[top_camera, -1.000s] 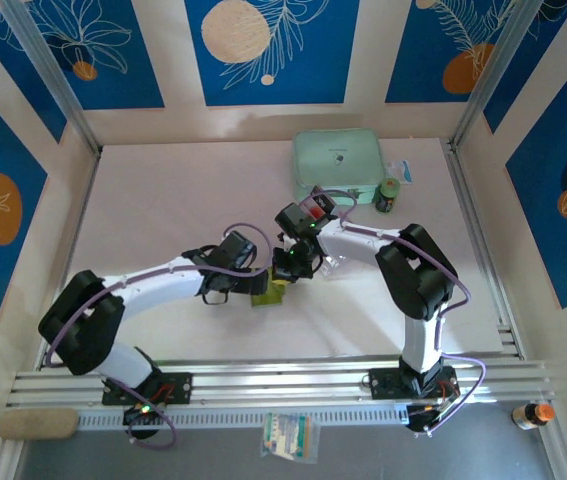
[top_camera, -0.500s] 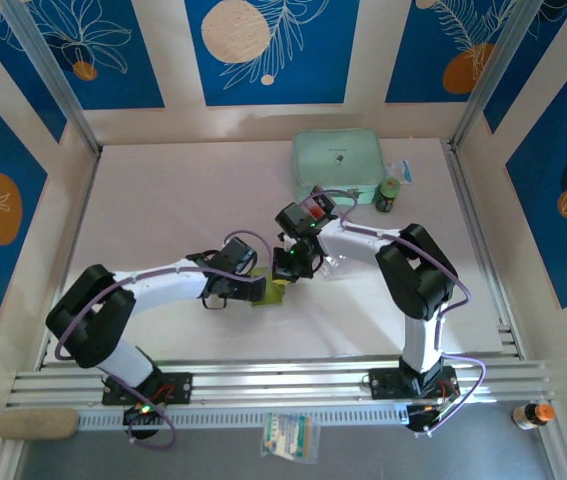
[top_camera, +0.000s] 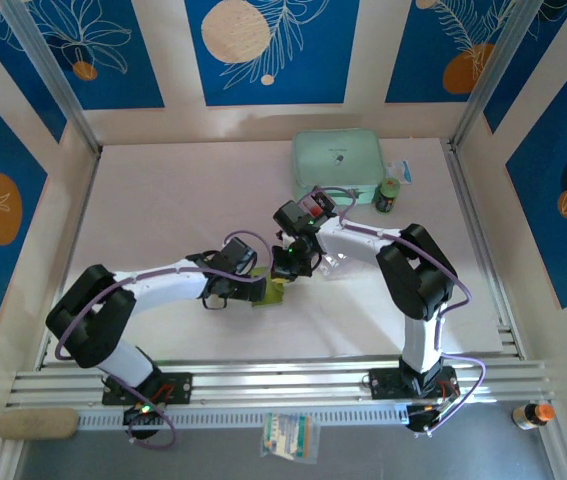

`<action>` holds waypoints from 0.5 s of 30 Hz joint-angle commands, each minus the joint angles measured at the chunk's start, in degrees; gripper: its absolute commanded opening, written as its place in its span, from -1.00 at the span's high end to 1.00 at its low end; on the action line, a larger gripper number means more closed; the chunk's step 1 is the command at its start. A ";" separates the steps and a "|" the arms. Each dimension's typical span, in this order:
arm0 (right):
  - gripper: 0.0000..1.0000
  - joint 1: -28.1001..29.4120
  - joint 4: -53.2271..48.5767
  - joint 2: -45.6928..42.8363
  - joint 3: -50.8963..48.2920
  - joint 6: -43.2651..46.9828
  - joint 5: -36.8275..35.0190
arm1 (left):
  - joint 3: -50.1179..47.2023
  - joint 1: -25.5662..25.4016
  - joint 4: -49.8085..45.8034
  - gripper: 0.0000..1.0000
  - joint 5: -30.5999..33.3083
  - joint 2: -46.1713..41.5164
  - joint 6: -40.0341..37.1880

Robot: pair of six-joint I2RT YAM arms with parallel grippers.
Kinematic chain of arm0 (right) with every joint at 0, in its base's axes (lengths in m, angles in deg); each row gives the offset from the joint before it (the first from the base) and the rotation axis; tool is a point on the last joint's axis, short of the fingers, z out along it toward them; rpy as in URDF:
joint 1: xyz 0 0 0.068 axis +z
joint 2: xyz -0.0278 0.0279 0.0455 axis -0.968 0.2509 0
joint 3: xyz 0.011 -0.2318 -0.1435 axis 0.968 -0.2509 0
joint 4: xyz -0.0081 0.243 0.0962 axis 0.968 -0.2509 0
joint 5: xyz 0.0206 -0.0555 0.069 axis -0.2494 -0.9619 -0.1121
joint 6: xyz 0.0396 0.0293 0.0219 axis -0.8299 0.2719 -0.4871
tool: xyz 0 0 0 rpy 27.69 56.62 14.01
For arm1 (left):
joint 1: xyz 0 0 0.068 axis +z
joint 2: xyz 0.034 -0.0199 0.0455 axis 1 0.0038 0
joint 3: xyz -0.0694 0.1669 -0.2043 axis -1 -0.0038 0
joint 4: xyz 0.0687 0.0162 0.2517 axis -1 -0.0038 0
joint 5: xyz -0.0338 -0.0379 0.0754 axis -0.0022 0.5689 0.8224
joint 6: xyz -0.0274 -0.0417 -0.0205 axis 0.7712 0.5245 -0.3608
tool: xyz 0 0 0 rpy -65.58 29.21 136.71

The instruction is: Put the credit cards into the card holder

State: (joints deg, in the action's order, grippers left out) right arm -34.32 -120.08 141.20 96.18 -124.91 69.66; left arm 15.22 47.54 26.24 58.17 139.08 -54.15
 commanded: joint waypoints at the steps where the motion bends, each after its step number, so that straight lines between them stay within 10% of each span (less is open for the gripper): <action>1: 1.00 0.86 0.11 1.11 1.48 -0.08 1.26 | -1.76 0.50 -1.89 -1.00 1.79 1.80 -1.24; 15: 1.00 0.95 1.09 3.47 -1.81 -0.42 0.88 | -1.93 0.44 -1.72 -1.00 1.79 1.45 -0.98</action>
State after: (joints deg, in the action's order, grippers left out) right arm -34.06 -119.32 142.77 96.40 -124.93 70.08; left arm 15.13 47.54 26.35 58.17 139.06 -54.15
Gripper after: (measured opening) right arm 0.044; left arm 0.998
